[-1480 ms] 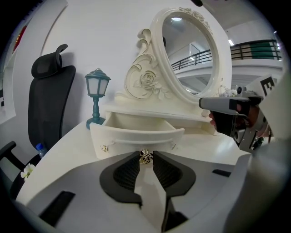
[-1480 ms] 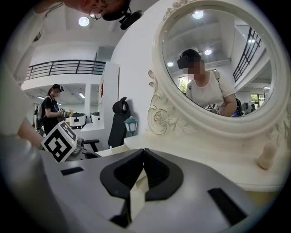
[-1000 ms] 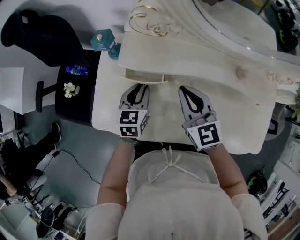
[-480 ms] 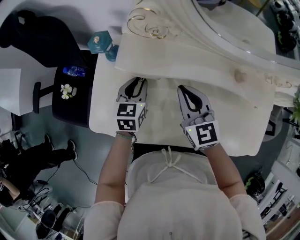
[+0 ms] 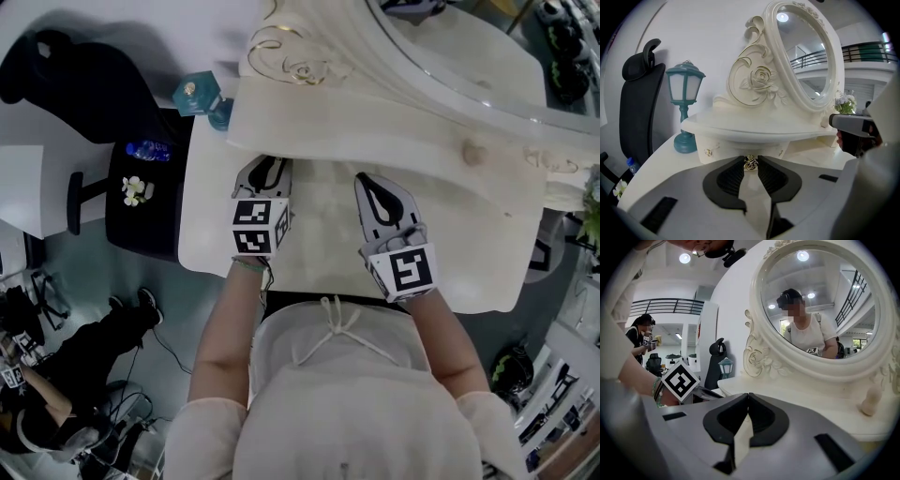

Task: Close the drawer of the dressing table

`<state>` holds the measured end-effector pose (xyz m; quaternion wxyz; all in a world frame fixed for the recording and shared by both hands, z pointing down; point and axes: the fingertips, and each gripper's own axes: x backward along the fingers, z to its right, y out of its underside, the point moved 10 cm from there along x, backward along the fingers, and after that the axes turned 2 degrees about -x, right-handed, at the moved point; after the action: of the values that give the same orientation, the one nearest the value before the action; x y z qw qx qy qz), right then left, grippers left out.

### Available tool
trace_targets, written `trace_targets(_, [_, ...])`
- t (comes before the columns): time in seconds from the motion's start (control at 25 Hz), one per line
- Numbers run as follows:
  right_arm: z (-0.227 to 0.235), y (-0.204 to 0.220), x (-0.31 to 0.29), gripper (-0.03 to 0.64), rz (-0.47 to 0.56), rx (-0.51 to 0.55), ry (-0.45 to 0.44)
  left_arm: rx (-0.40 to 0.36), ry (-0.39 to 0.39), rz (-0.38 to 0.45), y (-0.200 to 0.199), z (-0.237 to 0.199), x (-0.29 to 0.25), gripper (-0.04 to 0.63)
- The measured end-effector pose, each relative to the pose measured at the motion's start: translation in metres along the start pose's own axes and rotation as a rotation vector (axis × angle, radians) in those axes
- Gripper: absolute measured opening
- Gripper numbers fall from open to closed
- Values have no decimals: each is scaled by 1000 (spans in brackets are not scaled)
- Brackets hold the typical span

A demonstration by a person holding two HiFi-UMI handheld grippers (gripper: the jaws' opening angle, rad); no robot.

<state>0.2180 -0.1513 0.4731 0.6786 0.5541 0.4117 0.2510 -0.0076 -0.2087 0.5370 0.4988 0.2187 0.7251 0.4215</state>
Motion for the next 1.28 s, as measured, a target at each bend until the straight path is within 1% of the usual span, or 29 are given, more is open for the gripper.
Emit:
trace_targets(0.2, [1, -7, 10, 6, 10, -18, 40, 20, -5, -12, -2, 0, 0, 106])
trace_targets(0.4, [-6, -15, 18, 6, 20, -17, 71, 60, 38, 8, -1, -2, 1, 109])
trace_targets(0.44, [-8, -16, 19, 6, 19, -16, 76, 61, 52, 8, -1, -1, 2, 126])
trace_targets(0.48, [-11, -16, 21, 6, 18, -16, 81, 61, 62, 9, -2, 1, 3, 173])
trace_targets(0.52, [-14, -17, 23, 6, 16, -17, 87, 60, 67, 10, -2, 3, 6, 245])
trace_targets(0.6, [-20, -16, 27, 6, 9, -27, 105, 52, 71, 16, -2, 4, 13, 276])
trace_targets(0.68, [-27, -17, 30, 6, 7, -34, 118, 32, 78, 23, -3, 5, 24, 288])
trace_targets(0.88, [-43, -26, 39, 6, 16, -30, 135, -27, 105, 56, -15, 2, 55, 295])
trace_targets(1.0, [-52, -32, 43, 6, 26, -24, 143, -77, 120, 80, -26, 1, 75, 293])
trace_targets(1.16, [-65, -45, 50, 6, 44, -18, 166, -117, 138, 141, -47, 1, 106, 291])
trace_targets(1.2, [-68, -49, 53, 6, 50, -15, 171, -127, 141, 160, -53, 1, 115, 276])
trace_targets(1.28, [-74, -58, 59, 6, 66, -3, 177, -146, 145, 197, -64, 2, 133, 213])
